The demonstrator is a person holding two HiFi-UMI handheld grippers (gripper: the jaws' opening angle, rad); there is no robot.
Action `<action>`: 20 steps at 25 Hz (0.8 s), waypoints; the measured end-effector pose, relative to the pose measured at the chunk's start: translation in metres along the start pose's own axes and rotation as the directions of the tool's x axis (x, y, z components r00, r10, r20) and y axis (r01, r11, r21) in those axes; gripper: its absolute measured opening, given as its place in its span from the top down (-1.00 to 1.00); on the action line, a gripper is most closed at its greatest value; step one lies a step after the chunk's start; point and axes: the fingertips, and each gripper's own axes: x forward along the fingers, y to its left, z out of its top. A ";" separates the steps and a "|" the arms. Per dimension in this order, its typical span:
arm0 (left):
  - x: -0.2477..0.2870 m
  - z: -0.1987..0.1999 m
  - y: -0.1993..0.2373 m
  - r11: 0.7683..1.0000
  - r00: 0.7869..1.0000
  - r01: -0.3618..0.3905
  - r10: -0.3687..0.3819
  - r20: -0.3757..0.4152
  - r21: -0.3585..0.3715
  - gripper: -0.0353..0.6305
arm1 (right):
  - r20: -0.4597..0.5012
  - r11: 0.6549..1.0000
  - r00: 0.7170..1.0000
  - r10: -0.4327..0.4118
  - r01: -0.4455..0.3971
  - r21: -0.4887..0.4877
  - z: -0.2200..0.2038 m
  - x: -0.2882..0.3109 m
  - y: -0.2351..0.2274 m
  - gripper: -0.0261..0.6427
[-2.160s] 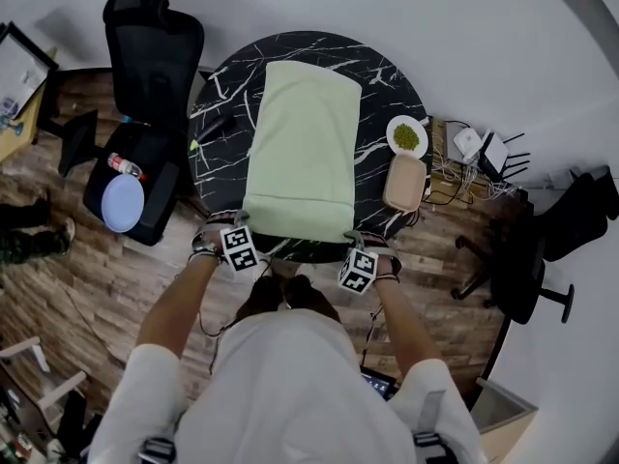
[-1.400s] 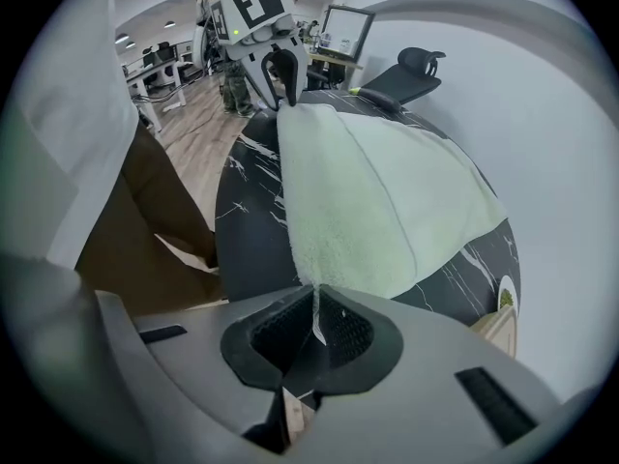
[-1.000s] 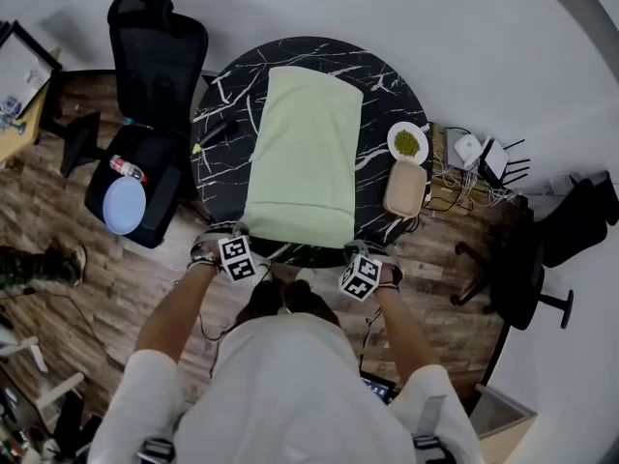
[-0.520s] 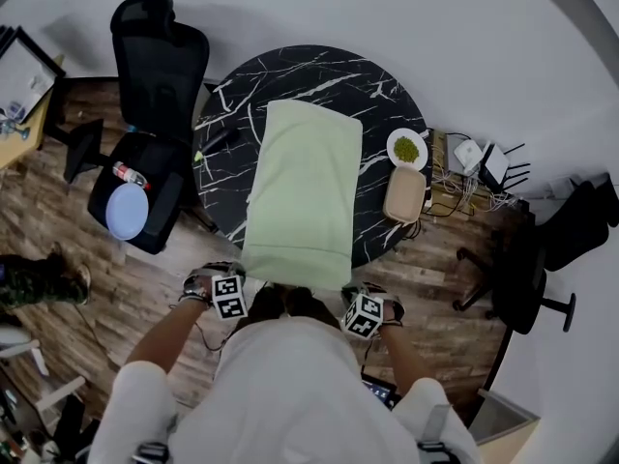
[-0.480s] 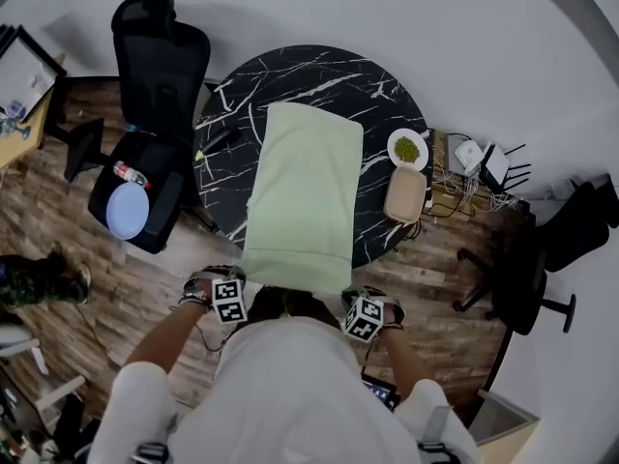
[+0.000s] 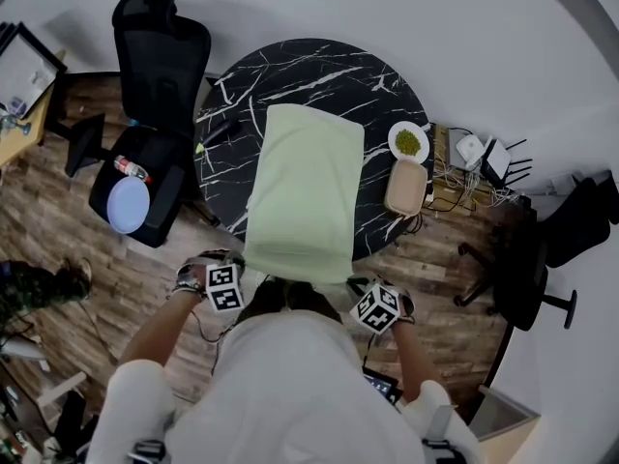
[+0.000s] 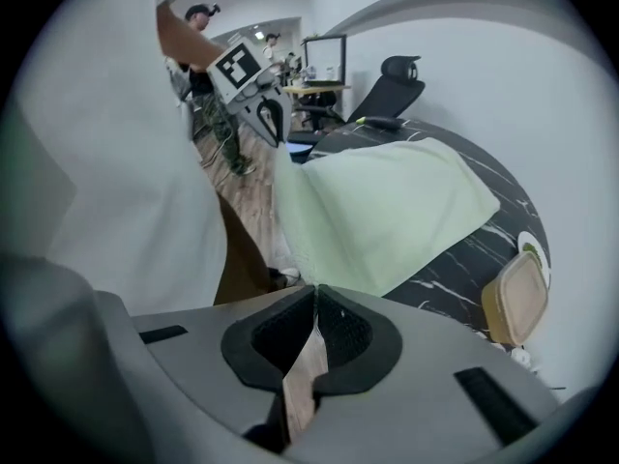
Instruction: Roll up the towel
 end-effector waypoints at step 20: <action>0.024 0.026 0.147 0.952 0.976 -0.209 0.215 0.006 -0.222 0.09 | -0.019 0.927 0.932 -0.362 0.362 0.100 0.030 0.031 -0.165 0.52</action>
